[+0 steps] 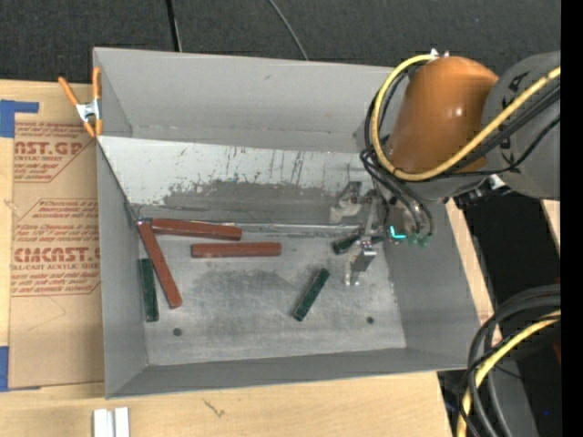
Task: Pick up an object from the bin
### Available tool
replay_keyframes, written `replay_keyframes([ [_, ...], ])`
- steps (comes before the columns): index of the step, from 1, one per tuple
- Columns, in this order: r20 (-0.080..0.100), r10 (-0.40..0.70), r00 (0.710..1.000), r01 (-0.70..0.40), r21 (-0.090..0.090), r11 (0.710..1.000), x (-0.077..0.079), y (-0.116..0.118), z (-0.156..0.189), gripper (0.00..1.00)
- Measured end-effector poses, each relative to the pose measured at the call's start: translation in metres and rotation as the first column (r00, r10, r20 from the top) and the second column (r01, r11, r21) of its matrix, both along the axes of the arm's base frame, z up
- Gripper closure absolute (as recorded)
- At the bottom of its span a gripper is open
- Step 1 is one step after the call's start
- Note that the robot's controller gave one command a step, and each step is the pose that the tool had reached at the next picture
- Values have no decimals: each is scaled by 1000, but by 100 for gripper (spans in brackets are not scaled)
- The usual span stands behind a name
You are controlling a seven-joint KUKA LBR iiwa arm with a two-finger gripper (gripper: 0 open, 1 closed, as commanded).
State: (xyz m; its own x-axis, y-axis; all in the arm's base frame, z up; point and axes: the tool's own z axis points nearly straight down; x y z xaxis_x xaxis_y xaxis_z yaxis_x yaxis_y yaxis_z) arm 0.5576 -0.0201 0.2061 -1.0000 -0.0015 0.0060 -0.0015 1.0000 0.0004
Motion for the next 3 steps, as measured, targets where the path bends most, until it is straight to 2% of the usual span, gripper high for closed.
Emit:
replay_keyframes([
  [1, 8, 0, 1000, 0, 0, 1000, 2, 0, 5, 0],
  [2, 14, 70, 997, -70, -1, 998, -5, -1, -28, 0],
  [3, 13, 137, 990, -137, -1, 991, -6, -10, -131, 100],
])
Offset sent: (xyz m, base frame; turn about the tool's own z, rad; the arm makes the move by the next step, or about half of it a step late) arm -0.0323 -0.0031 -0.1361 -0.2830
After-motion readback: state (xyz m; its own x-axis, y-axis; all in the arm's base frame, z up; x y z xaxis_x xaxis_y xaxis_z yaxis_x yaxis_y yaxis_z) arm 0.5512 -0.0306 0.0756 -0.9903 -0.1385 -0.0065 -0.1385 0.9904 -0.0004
